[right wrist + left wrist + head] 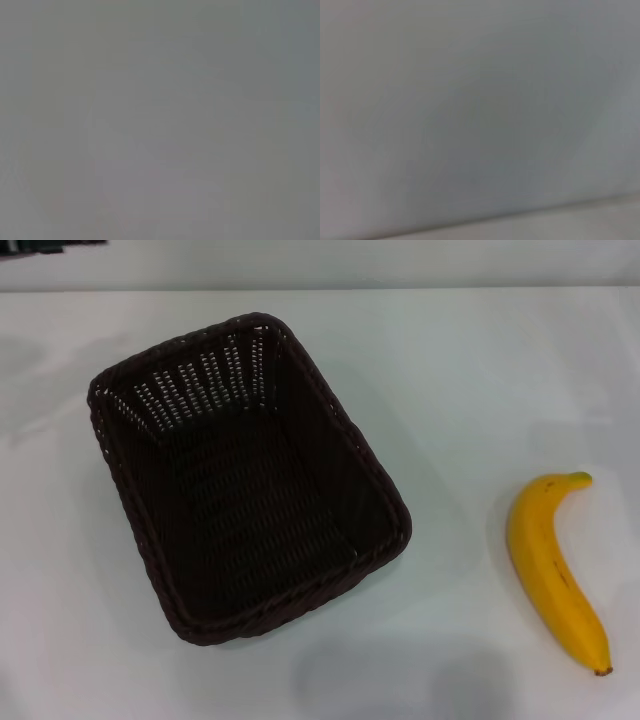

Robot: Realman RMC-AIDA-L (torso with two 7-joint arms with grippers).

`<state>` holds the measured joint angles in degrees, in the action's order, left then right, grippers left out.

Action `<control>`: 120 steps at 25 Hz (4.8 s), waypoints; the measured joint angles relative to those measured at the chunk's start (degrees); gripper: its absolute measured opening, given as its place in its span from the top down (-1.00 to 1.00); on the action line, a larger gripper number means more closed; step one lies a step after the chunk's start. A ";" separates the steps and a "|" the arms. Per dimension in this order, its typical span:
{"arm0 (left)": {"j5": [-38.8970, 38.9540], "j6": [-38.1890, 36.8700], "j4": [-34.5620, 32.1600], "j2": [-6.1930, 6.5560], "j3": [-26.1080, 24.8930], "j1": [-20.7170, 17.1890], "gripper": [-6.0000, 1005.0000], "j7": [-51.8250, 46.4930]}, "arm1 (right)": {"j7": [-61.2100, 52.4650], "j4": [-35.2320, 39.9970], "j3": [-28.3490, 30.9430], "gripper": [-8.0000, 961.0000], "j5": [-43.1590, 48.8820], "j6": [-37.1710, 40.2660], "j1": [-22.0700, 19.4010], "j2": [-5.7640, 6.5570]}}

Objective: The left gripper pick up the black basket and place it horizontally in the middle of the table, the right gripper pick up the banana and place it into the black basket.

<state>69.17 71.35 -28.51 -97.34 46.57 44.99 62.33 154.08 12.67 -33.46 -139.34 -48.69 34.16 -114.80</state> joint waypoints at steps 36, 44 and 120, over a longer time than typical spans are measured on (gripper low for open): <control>-26.10 -6.80 3.48 -10.30 -0.55 7.90 -0.66 20.29 | -0.01 -0.40 0.11 -0.81 -0.33 0.24 0.27 -0.50; -25.01 -8.17 3.52 -11.03 -0.70 6.80 -0.55 21.93 | -0.01 -0.47 0.09 -0.81 -0.31 0.35 0.12 -0.43; 4.46 -3.84 1.97 -18.07 -12.00 -15.19 0.31 -18.26 | -3.71 -0.02 -1.43 -0.81 -0.42 -2.40 -5.00 2.09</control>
<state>73.63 67.51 -26.54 -115.41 34.57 29.80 44.07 150.37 12.65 -34.89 -139.76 -51.09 29.16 -112.71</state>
